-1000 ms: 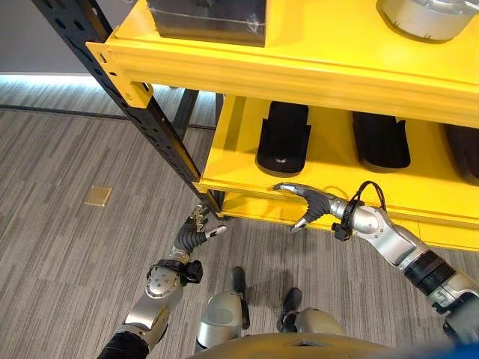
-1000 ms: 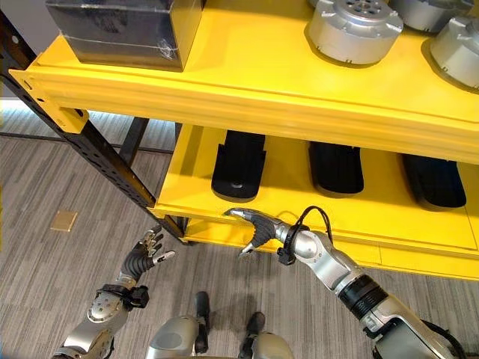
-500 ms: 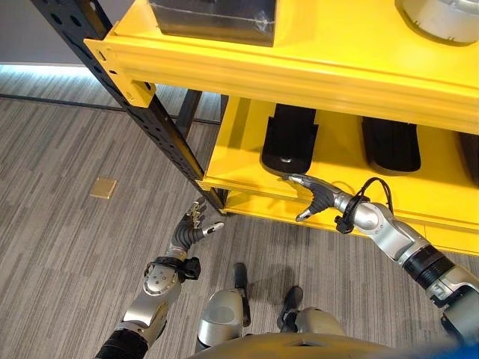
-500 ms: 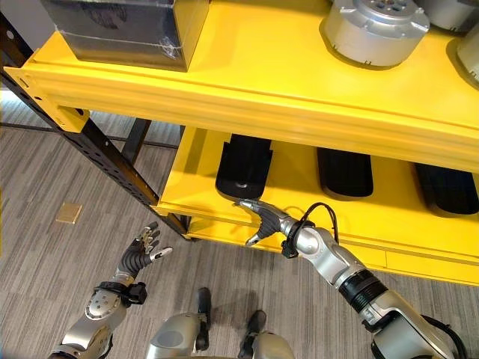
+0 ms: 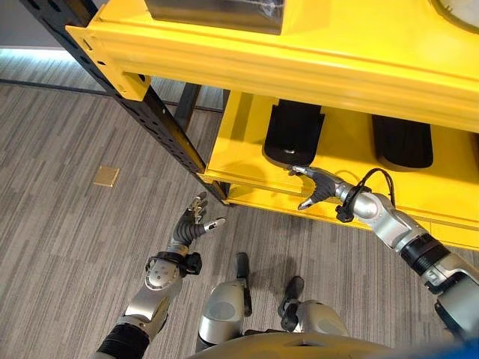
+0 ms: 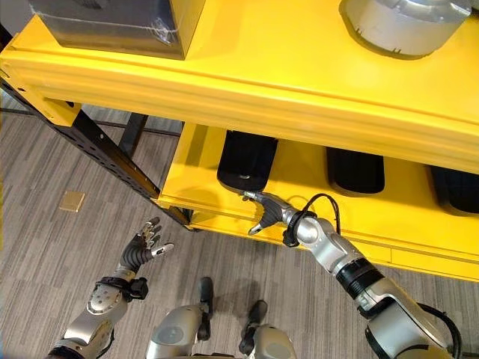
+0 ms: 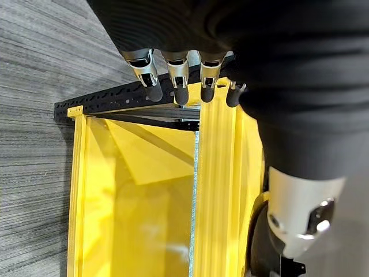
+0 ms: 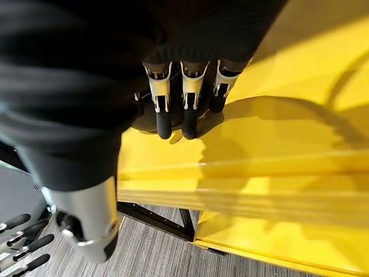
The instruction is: Move parts from the plastic box to the shelf.
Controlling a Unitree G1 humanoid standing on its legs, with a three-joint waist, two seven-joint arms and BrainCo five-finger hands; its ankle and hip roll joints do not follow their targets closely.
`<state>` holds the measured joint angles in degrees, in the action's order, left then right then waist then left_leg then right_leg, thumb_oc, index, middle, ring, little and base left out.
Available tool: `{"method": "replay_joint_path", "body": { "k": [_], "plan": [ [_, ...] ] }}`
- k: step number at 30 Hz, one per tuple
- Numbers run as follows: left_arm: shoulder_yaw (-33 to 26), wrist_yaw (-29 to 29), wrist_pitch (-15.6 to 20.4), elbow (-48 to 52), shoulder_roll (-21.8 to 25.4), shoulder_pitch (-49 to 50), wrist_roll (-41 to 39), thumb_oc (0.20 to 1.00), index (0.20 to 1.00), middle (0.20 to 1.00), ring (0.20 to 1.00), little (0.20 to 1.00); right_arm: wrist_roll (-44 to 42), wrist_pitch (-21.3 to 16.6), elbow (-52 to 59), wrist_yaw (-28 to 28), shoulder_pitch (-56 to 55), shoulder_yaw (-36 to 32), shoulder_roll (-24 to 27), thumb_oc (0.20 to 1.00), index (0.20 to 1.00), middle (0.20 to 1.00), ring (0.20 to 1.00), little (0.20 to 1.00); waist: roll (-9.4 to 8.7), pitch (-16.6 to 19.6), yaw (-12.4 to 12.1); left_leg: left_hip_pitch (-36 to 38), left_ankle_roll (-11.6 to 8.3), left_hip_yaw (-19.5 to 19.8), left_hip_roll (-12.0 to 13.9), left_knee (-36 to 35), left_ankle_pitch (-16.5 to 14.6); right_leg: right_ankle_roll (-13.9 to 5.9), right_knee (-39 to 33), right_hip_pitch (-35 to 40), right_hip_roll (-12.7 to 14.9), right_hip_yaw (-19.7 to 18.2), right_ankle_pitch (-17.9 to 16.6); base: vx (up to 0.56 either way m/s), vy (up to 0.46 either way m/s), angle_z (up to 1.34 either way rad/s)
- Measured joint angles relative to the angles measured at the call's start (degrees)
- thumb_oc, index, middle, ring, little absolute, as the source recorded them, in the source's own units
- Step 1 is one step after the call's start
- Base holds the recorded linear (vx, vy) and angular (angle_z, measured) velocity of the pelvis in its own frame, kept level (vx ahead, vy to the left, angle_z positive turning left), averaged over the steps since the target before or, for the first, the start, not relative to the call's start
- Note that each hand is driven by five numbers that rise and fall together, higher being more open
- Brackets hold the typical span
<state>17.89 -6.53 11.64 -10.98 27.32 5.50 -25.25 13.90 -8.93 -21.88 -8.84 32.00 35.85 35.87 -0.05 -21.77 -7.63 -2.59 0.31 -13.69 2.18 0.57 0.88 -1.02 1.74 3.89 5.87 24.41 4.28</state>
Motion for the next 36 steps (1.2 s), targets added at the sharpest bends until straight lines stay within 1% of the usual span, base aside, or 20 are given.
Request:
{"method": "replay_joint_path", "body": {
  "k": [6,9,11,13,17,23,27,28,31,33,35,36],
  "plan": [
    [0.0,0.0,0.0,-0.1,0.0,-0.2,0.0,1.0,1.0,1.0,1.0,1.0,1.0,0.2,-0.7,1.2,1.5,1.0,-0.2,1.0,1.0,1.0,1.0,1.0,0.45,-0.2,0.1,-0.5,0.0,0.0,0.0,0.3,0.0,-0.01,0.1,-0.4,0.0,0.0,0.0,0.0,0.0,0.0],
    [0.2,0.0,0.1,-0.7,0.0,-1.0,0.1,1.0,1.0,1.0,1.0,1.0,1.1,1.0,-3.1,3.3,3.0,0.9,-1.8,1.0,1.0,1.0,1.0,1.0,0.85,-0.5,-0.1,-0.5,0.0,0.1,0.0,0.5,0.0,-0.02,0.2,-0.4,0.1,0.0,0.0,0.0,0.0,0.0],
    [0.2,0.0,0.1,-0.7,0.0,-1.4,0.1,1.0,1.0,1.0,1.0,1.0,1.1,1.3,-4.0,3.6,3.9,1.0,-1.9,1.0,1.0,1.0,1.0,1.0,1.09,-0.6,-0.4,-0.5,0.0,0.1,0.0,0.5,0.0,-0.02,0.2,-0.4,0.1,0.0,0.0,0.0,0.0,0.0],
    [0.2,0.0,0.1,-0.7,0.0,-1.8,0.1,1.0,1.0,1.0,1.0,1.0,1.1,2.0,-4.7,5.1,4.0,1.0,-2.1,1.0,1.0,1.0,1.0,1.0,1.17,-0.6,-1.2,-0.5,-0.01,0.1,0.0,0.5,0.0,-0.02,0.2,-0.4,0.1,0.0,0.0,0.0,0.0,0.0],
    [0.2,0.0,0.1,-0.7,0.0,-1.8,0.1,1.0,1.0,1.0,1.0,1.0,1.1,3.0,-5.9,6.9,4.2,0.7,-3.1,1.0,1.0,1.0,1.0,1.0,1.17,-0.6,-1.5,-0.5,0.0,0.1,-0.1,0.5,0.0,-0.02,0.3,-0.4,0.2,0.1,0.0,0.0,0.0,0.0],
    [0.2,0.0,0.1,-1.0,0.0,-1.8,0.1,1.0,1.0,1.0,1.0,1.0,1.1,3.5,-6.2,6.8,4.4,0.5,-3.8,1.0,1.0,1.0,1.0,1.0,1.18,-0.6,-1.4,-0.5,0.05,0.2,-0.1,0.6,0.1,-0.02,0.3,-0.3,0.2,0.1,0.0,0.0,0.0,0.0],
    [0.2,0.0,0.1,-1.0,0.0,-1.7,0.1,1.0,1.0,1.0,1.0,1.0,2.1,3.4,-5.9,5.0,4.4,0.4,-3.8,1.0,1.0,1.0,1.0,1.0,1.17,-0.6,-1.4,-0.4,0.06,0.1,-0.1,0.6,0.1,-0.02,0.4,-0.3,0.3,0.1,0.0,0.0,0.0,0.0],
    [0.4,-0.1,0.2,-1.0,0.0,-1.7,0.1,1.0,1.0,1.0,1.0,1.0,3.6,4.6,-3.7,3.9,4.2,1.0,-3.9,1.0,1.0,1.0,1.0,1.0,1.17,-0.6,-1.3,-0.4,0.07,0.1,-0.1,0.6,0.1,-0.02,0.5,-0.3,0.3,0.1,0.0,0.0,0.0,0.0],
    [0.6,-0.2,0.5,-1.1,-0.1,-1.5,0.1,1.0,1.0,1.0,1.0,1.0,4.5,6.5,-1.2,2.5,4.2,2.2,-4.4,1.0,1.0,1.0,1.0,1.0,1.15,-0.6,-1.1,-0.4,0.07,0.1,0.0,0.6,0.1,-0.02,0.5,-0.4,0.2,0.1,0.0,0.0,0.0,0.0],
    [0.7,-0.3,0.7,-1.1,-0.1,-1.6,0.1,1.0,1.0,1.0,1.0,1.0,4.6,8.0,0.4,1.9,4.1,3.0,-4.4,1.0,1.0,1.0,1.0,1.0,1.14,-0.6,-1.1,-0.4,0.08,0.1,-0.1,0.5,0.1,-0.02,0.5,-0.4,0.2,0.1,0.0,0.0,0.0,0.0],
    [0.7,-1.0,1.1,-1.1,-0.2,-1.5,0.1,1.0,1.0,1.0,1.0,1.0,5.6,10.7,3.2,2.0,3.9,4.2,-4.5,1.0,1.0,1.0,1.0,1.0,1.13,-0.6,-1.1,-0.5,0.08,0.1,0.0,0.5,0.1,-0.02,0.7,-0.7,0.3,0.0,0.0,0.0,0.0,0.0],
    [0.7,-1.0,1.1,-1.1,-0.3,-1.7,0.1,1.0,1.0,1.0,1.0,1.0,5.7,11.4,3.3,2.0,3.9,4.7,-4.7,1.0,1.0,1.0,1.0,1.0,1.13,-0.6,-1.1,-0.5,0.08,0.1,0.0,0.5,0.1,-0.02,0.8,-0.7,0.3,0.0,0.0,0.0,0.0,0.0]
  ]
}}
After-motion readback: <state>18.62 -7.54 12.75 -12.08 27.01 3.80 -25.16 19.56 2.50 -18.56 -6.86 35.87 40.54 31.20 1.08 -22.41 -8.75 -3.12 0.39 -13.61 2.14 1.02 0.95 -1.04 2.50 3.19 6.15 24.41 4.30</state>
